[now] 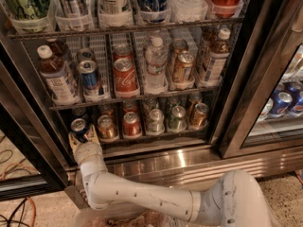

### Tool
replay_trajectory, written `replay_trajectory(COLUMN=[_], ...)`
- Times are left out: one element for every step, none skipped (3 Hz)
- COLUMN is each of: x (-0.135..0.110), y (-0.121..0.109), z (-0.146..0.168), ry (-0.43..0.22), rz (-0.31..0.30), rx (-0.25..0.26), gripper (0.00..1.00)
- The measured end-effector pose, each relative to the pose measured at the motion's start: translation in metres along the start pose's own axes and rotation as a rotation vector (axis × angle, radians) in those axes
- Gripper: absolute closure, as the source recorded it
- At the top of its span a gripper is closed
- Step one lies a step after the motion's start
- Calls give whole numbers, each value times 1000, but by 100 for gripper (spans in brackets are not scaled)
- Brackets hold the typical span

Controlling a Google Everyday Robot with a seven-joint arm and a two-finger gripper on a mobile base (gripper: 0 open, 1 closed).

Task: Pick pepsi can from bottom shelf of fridge

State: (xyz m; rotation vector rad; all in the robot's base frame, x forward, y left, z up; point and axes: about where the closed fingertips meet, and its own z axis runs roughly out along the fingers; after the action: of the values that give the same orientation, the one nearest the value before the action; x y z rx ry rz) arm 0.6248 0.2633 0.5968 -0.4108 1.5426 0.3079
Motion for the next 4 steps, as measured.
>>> replay_trajectory(x=[3, 3, 3, -8], y=[2, 2, -1, -6], z=[5, 5, 2, -4], ry=[6, 6, 15, 6], rz=[0, 0, -2, -18], rx=[-7, -7, 0, 13], gripper=[63, 86, 100, 100])
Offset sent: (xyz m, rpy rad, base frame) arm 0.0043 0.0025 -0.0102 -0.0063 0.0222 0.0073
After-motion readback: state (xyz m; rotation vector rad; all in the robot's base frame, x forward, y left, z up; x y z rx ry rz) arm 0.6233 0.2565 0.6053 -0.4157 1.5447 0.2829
